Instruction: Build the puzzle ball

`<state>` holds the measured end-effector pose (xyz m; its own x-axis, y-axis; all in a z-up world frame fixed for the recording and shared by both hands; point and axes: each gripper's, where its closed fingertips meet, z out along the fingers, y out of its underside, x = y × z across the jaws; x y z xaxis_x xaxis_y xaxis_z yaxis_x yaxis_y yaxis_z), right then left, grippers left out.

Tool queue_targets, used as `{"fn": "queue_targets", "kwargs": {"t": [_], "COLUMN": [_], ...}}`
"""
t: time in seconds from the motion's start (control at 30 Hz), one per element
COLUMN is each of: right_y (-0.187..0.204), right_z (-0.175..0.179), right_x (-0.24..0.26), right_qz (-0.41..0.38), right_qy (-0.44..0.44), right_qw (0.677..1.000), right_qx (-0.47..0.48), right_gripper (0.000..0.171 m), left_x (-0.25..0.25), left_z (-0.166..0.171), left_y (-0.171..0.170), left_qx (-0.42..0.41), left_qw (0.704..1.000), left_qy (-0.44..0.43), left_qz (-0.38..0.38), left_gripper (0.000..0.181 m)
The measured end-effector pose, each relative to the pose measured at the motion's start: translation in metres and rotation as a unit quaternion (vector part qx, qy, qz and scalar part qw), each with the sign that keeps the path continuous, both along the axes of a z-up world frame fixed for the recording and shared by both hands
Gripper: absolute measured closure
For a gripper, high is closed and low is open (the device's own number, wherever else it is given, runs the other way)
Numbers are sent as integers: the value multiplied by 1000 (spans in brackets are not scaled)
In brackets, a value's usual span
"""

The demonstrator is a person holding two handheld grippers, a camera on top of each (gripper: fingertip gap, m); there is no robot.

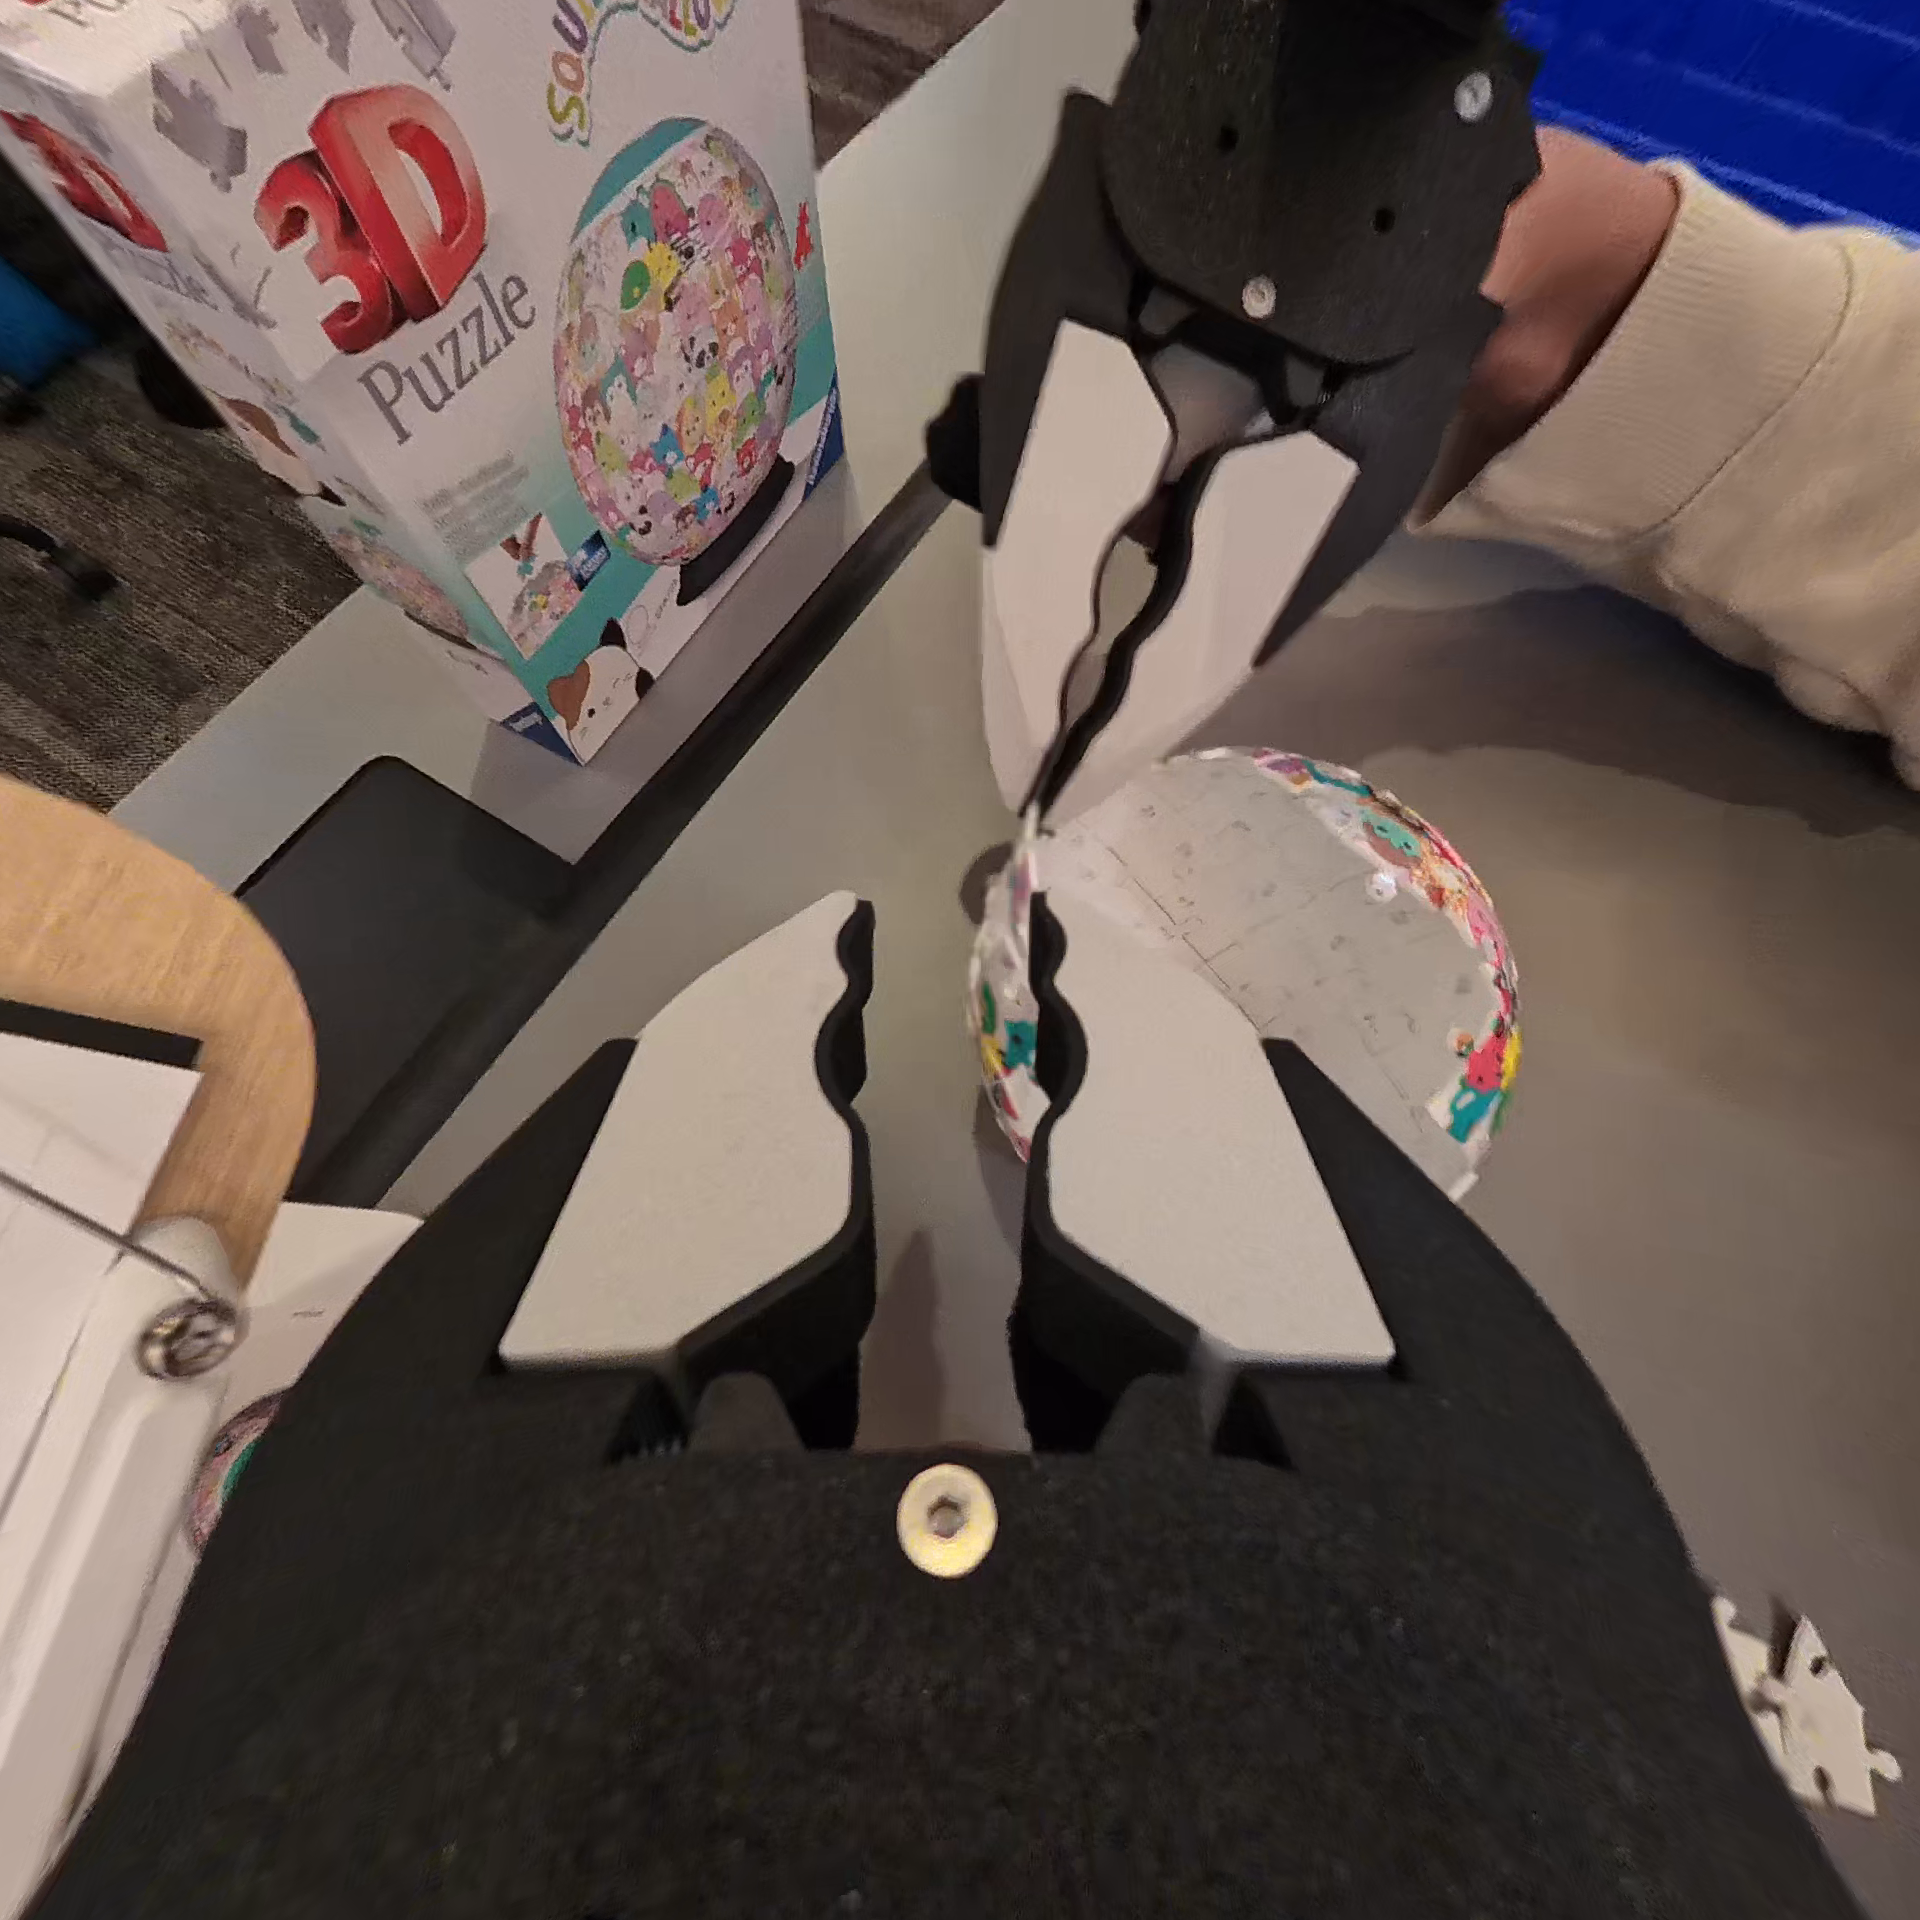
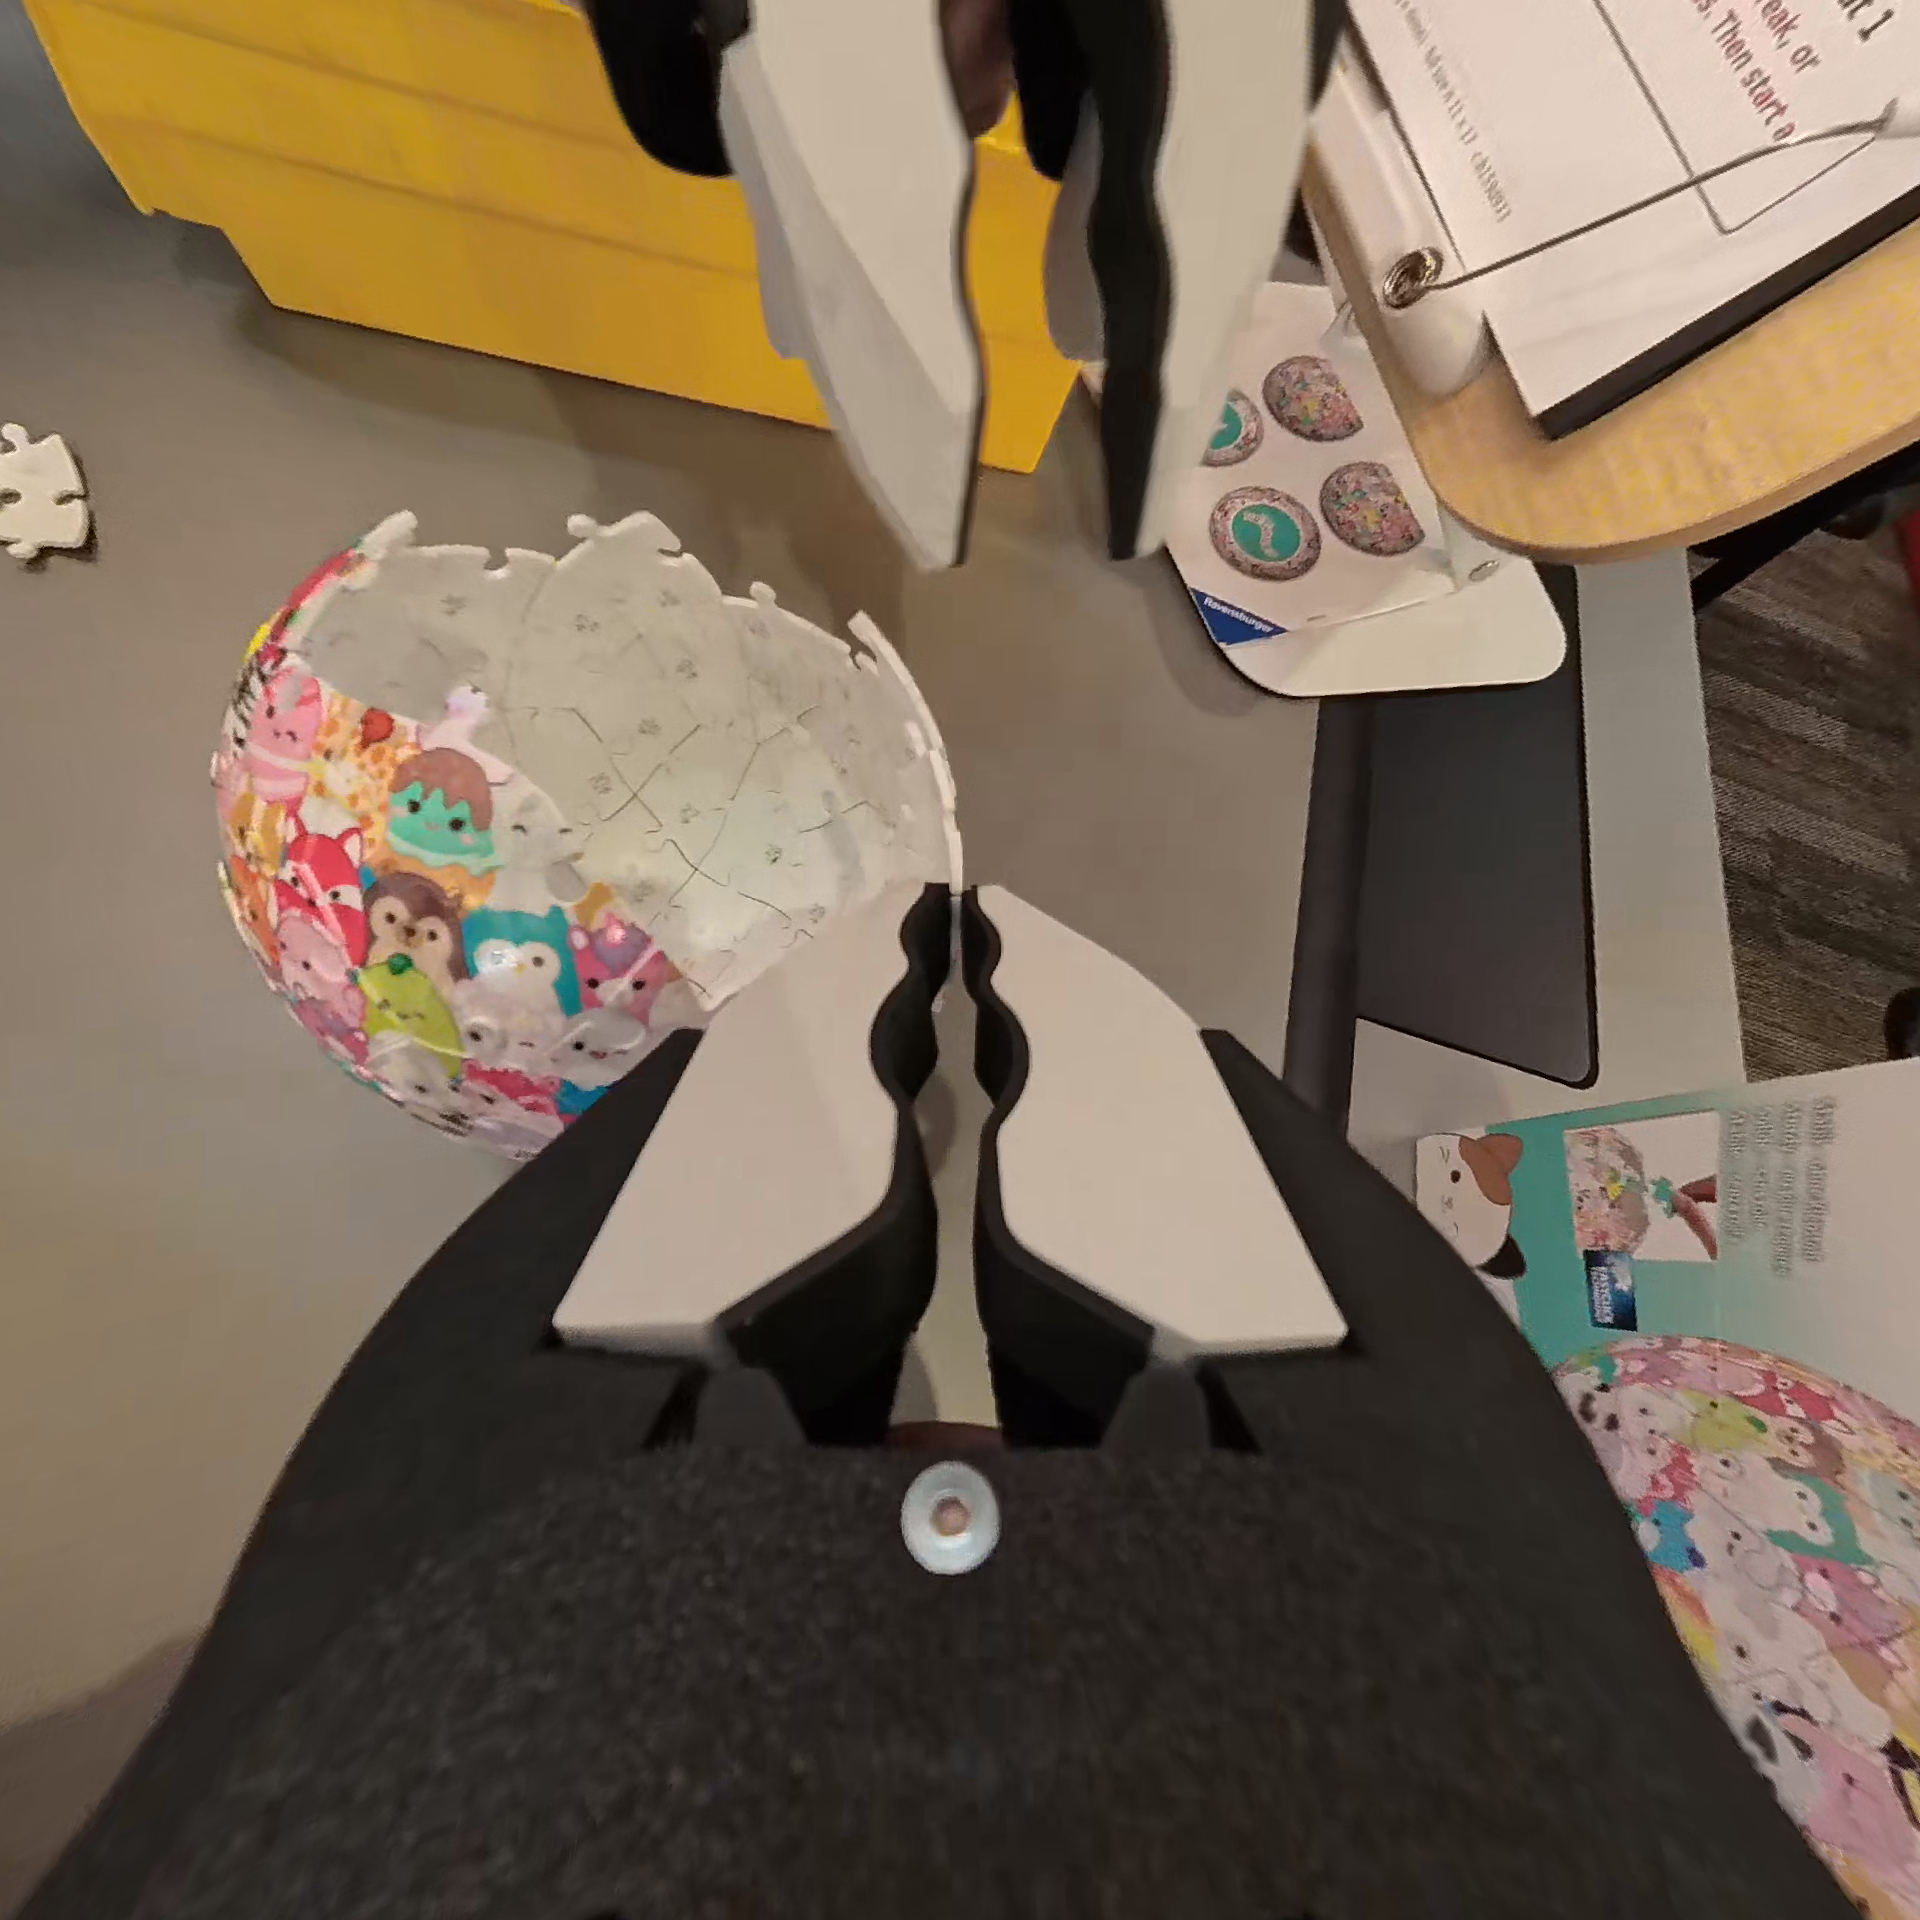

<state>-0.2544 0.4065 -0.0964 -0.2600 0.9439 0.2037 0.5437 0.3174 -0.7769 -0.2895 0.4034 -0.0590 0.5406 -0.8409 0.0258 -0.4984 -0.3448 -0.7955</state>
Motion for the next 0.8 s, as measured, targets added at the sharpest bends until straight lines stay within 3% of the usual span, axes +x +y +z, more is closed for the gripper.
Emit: {"fn": "queue_targets", "kwargs": {"t": [0.17,0.53,0.67,0.8], "right_y": [0,2,5,14], "right_z": [-5,0,22,66], "right_x": [1,5,5,8], "right_qz": [-10,-14,-20,-38], "right_qy": [7,32,94,204], "right_qw": [1000,999,993,970], "right_qx": [-11,-27,-61,-125], "right_gripper": [169,169,169,169], "left_x": [-16,-9,-2,7], "left_z": [-6,0,14,24], "left_y": [26,20,10,0], "left_qx": [-11,26,40,49], "left_qw": [999,999,999,997], "left_qy": [8,3,-23,-57], "left_qz": [31,19,5,-4], "left_gripper": [154,155,155,155]}}
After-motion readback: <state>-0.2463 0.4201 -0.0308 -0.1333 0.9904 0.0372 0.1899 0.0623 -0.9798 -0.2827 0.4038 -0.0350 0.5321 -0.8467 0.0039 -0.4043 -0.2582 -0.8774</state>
